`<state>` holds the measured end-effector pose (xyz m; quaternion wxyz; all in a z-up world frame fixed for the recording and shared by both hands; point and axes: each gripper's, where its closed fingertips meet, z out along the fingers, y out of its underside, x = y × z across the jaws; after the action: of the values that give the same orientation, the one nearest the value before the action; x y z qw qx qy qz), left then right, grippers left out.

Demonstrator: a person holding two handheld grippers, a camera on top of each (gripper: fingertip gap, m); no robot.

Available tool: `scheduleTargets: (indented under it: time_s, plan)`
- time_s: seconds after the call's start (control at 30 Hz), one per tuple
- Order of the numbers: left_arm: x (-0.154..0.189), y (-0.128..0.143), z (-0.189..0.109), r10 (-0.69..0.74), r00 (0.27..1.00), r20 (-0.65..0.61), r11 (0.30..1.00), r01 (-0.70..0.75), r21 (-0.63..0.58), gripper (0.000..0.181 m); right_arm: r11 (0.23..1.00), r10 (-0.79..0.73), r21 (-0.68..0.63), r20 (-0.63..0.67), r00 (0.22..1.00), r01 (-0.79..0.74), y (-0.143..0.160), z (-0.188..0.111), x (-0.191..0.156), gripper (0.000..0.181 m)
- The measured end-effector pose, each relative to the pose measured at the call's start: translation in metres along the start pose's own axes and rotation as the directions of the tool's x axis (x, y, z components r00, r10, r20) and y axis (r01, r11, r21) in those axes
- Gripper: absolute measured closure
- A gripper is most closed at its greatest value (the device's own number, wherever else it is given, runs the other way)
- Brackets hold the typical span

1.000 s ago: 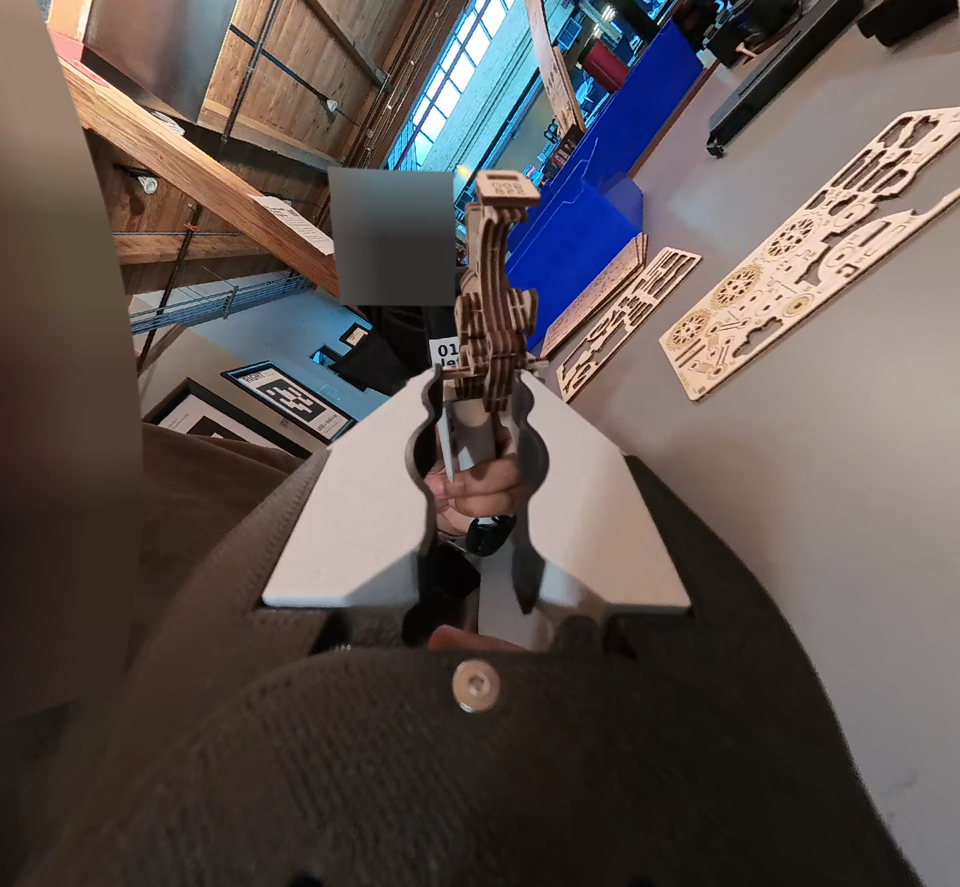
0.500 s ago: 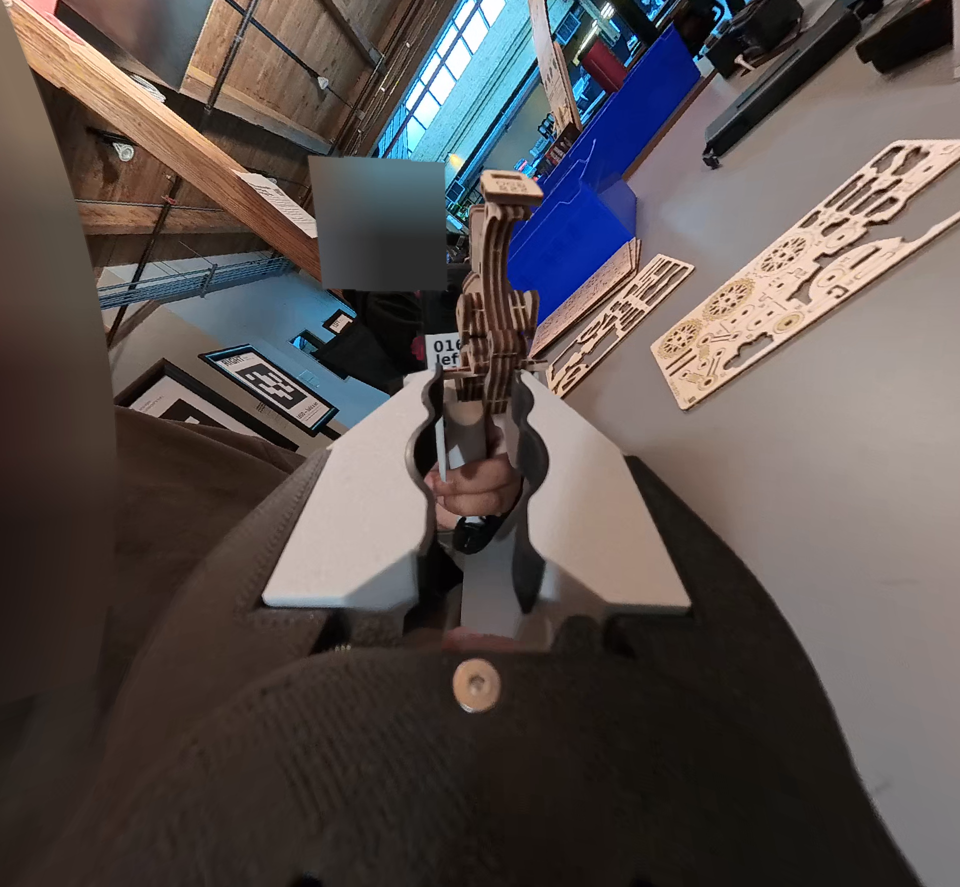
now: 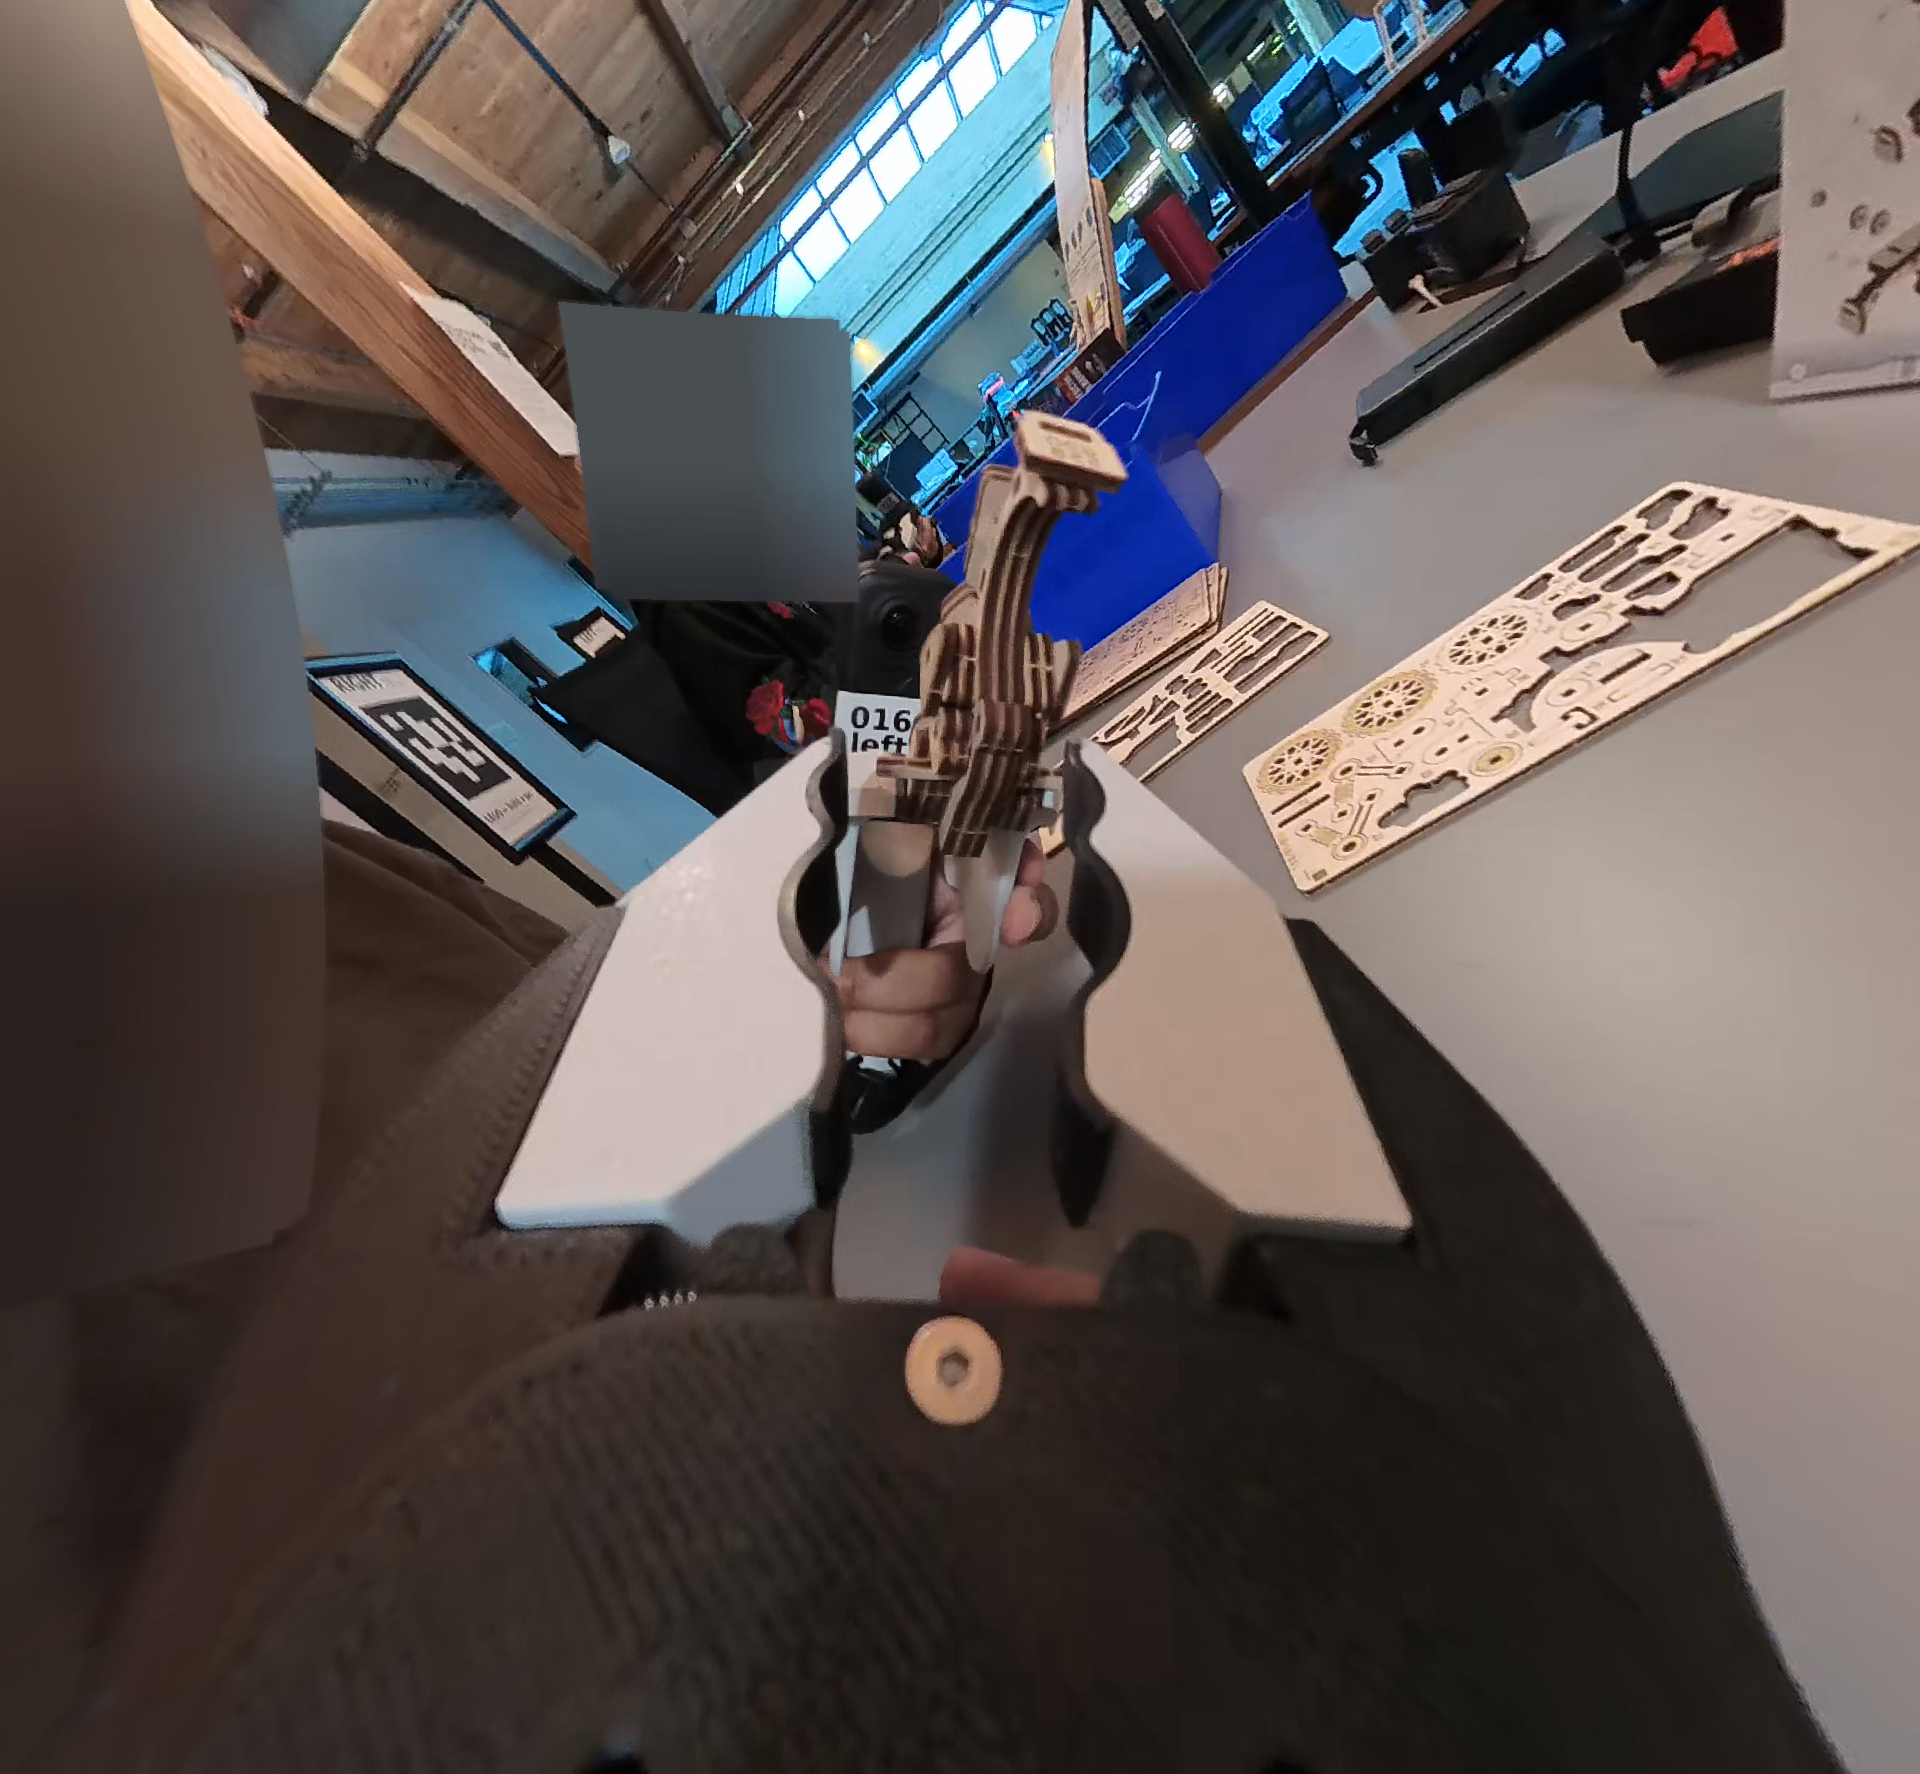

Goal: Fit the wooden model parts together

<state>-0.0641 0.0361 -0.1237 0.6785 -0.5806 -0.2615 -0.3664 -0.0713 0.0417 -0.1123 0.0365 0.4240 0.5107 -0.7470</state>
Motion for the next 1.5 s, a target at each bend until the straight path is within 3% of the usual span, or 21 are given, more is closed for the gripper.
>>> scheduleTargets:
  time_s: [0.33,1.5]
  plan:
    - [0.0013,0.0033,0.0016,0.011,1.0,0.001,1.0,-0.011,-0.016,0.157,0.997,-0.065,-0.036,-0.022,0.998,0.065,0.0057,0.0026,-0.0007,0.15]
    - [0.0053,0.0078,0.0024,0.064,0.998,0.012,0.997,-0.063,-0.041,0.156,0.979,-0.183,-0.089,-0.001,0.983,0.182,0.0076,0.0014,-0.0059,0.152]
